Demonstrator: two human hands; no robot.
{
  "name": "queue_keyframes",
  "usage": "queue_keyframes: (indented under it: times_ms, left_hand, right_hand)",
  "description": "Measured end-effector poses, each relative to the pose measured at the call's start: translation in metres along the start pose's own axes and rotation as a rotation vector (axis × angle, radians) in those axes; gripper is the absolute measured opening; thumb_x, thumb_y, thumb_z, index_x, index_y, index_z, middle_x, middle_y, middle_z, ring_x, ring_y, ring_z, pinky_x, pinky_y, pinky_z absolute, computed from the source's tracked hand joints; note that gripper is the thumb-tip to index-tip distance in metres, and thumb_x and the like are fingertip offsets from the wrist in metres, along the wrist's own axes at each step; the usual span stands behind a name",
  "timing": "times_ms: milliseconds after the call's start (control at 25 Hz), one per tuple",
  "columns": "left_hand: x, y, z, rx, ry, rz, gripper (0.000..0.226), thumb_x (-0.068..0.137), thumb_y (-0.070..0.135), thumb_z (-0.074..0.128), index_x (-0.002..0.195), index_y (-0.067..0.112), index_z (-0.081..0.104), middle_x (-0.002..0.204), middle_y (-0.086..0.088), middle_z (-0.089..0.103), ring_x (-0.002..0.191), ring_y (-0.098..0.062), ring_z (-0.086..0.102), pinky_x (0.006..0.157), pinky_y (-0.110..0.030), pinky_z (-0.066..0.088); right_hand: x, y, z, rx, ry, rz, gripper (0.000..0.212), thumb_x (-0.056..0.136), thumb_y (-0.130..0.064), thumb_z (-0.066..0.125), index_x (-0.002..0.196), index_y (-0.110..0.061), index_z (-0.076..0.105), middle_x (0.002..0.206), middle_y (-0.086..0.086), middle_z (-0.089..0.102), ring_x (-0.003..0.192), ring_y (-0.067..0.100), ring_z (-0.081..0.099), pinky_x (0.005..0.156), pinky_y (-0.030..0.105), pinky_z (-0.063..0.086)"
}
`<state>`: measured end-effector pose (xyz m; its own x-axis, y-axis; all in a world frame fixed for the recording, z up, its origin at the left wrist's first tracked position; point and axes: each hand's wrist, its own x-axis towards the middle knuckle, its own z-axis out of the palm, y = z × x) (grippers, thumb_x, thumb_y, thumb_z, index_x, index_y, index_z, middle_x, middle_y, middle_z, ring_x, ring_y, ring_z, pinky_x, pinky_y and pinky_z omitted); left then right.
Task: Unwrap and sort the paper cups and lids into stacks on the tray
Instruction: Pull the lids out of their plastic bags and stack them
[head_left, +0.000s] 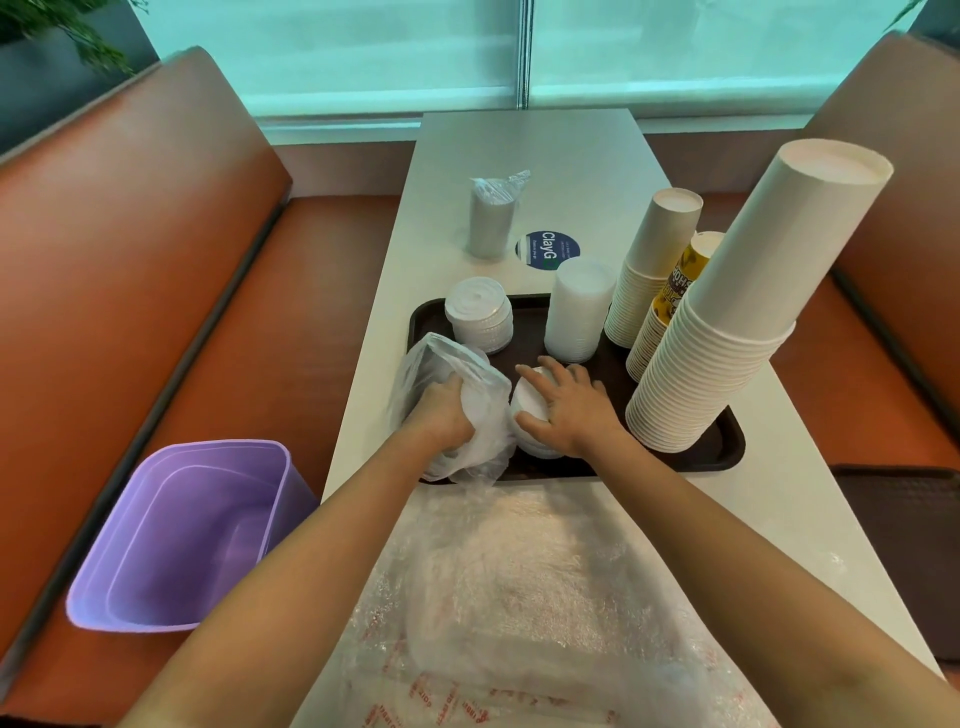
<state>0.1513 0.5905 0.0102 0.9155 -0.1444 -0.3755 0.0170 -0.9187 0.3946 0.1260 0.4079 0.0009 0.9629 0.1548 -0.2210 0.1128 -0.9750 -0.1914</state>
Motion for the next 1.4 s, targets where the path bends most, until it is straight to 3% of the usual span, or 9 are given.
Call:
queue_keyframes:
  times_ms: [240,320,480,640,720,880,1080,1320,1400]
  left_hand:
    - [-0.011,0.001,-0.012,-0.167,0.054,-0.044,0.052,0.088,0.013,0.053,0.138,0.013,0.039,0.125,-0.012,0.055,0.113,-0.03,0.053,0.089,-0.032,0.042]
    - [-0.025,0.005,-0.019,-0.266,0.028,-0.07,0.057,0.085,0.007,0.057,0.137,0.017,0.038,0.126,-0.009,0.052,0.113,-0.03,0.052,0.083,-0.031,0.044]
    - [-0.041,0.01,-0.036,-0.462,-0.012,-0.072,0.046,0.086,-0.002,0.051,0.13,0.011,0.046,0.122,-0.014,0.056,0.112,-0.031,0.053,0.096,-0.041,0.046]
    - [-0.059,0.007,-0.051,-0.655,-0.061,-0.115,0.02,0.09,-0.008,0.044,0.096,0.008,0.053,0.086,-0.005,0.055,0.076,-0.015,0.052,0.064,-0.02,0.047]
    - [-0.064,0.0,-0.058,-0.8,-0.083,-0.131,0.02,0.093,-0.008,0.044,0.087,0.01,0.05,0.087,-0.008,0.058,0.07,-0.009,0.05,0.06,-0.014,0.046]
    - [-0.071,0.001,-0.068,-1.196,-0.063,-0.035,0.016,0.091,-0.008,0.048,0.093,0.004,0.058,0.079,-0.005,0.058,0.07,-0.015,0.055,0.06,-0.023,0.052]
    - [-0.093,0.02,-0.058,-1.179,-0.128,0.07,0.022,0.097,-0.001,0.043,0.09,0.01,0.062,0.072,-0.001,0.067,0.062,-0.014,0.064,0.053,-0.029,0.056]
    - [-0.097,0.029,-0.052,-1.265,-0.189,0.068,0.038,0.091,-0.001,0.054,0.127,0.01,0.051,0.118,-0.012,0.064,0.105,-0.028,0.063,0.073,-0.04,0.059]
    - [-0.099,0.03,-0.051,-1.218,-0.213,0.067,0.042,0.09,0.001,0.057,0.13,0.011,0.05,0.122,-0.011,0.062,0.109,-0.027,0.06,0.076,-0.039,0.058]
  right_hand:
    - [-0.011,-0.005,-0.005,-0.009,0.084,-0.009,0.072,0.087,-0.065,0.038,0.149,-0.038,0.014,0.159,-0.002,0.009,0.144,0.031,0.01,0.114,0.054,0.016]
    - [-0.017,-0.009,-0.007,0.066,0.235,-0.036,0.07,0.081,-0.06,0.036,0.145,-0.032,0.032,0.154,0.002,0.027,0.141,0.03,0.021,0.114,0.051,0.022]
    - [-0.027,-0.023,-0.009,0.255,0.561,-0.155,0.042,0.084,-0.03,0.054,0.122,-0.013,0.06,0.128,0.012,0.056,0.118,0.031,0.051,0.097,0.047,0.046]
    - [-0.036,-0.043,-0.018,0.72,0.575,-0.096,0.028,0.094,-0.019,0.053,0.12,-0.009,0.06,0.12,0.007,0.056,0.101,0.015,0.054,0.087,0.03,0.047]
    - [-0.041,-0.053,-0.029,0.952,0.513,-0.016,0.028,0.097,-0.021,0.049,0.121,-0.008,0.058,0.113,0.004,0.058,0.097,0.013,0.055,0.082,0.026,0.044]
    - [-0.048,-0.074,-0.041,1.453,0.217,0.183,0.028,0.101,-0.028,0.038,0.11,-0.011,0.059,0.102,-0.002,0.057,0.1,0.015,0.051,0.088,0.028,0.041]
    - [-0.056,-0.071,-0.04,1.599,0.406,0.291,0.024,0.098,-0.019,0.045,0.074,-0.016,0.051,0.081,0.004,0.053,0.081,0.017,0.049,0.077,0.033,0.041]
    - [-0.07,-0.038,-0.027,1.505,0.596,0.392,0.022,0.096,-0.01,0.048,0.075,-0.016,0.055,0.08,0.002,0.056,0.079,0.017,0.052,0.078,0.035,0.045]
    - [-0.076,-0.026,-0.024,1.485,0.63,0.43,0.021,0.095,-0.008,0.048,0.077,-0.017,0.054,0.079,0.0,0.055,0.077,0.015,0.051,0.077,0.033,0.045]
